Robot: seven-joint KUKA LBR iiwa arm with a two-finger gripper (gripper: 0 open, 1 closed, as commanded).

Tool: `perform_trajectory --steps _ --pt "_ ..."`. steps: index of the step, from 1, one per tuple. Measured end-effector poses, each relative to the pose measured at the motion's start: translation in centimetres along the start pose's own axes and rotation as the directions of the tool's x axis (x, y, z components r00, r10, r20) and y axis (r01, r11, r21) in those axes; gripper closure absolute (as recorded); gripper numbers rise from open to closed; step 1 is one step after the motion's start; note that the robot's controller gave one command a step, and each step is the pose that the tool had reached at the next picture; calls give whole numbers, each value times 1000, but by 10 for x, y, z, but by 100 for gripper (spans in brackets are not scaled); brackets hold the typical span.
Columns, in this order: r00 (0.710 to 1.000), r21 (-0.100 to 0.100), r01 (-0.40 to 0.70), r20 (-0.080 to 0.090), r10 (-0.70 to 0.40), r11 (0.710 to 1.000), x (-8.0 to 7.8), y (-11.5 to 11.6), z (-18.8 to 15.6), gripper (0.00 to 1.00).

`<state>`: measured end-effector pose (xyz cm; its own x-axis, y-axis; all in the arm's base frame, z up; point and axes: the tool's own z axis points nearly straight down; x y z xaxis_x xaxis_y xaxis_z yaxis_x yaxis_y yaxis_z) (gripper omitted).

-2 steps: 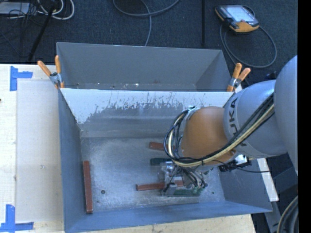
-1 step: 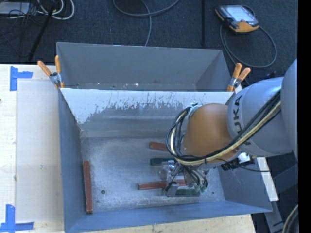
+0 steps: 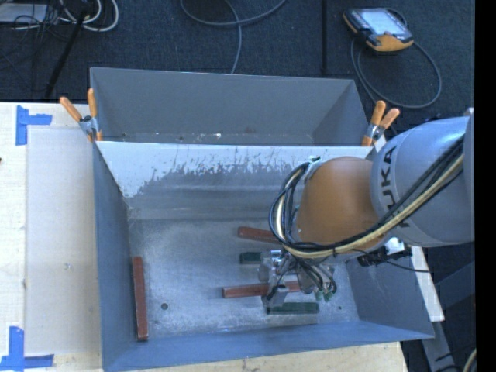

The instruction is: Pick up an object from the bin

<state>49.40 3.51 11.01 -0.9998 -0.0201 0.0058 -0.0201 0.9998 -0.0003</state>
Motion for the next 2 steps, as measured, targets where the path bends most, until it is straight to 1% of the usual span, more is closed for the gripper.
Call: perform_trajectory --steps 1,2 --pt "1000 0 0 6 0 1000 -1 0 -15 100" --pt "1000 0 -1 4 1 1000 -1 0 -23 100"
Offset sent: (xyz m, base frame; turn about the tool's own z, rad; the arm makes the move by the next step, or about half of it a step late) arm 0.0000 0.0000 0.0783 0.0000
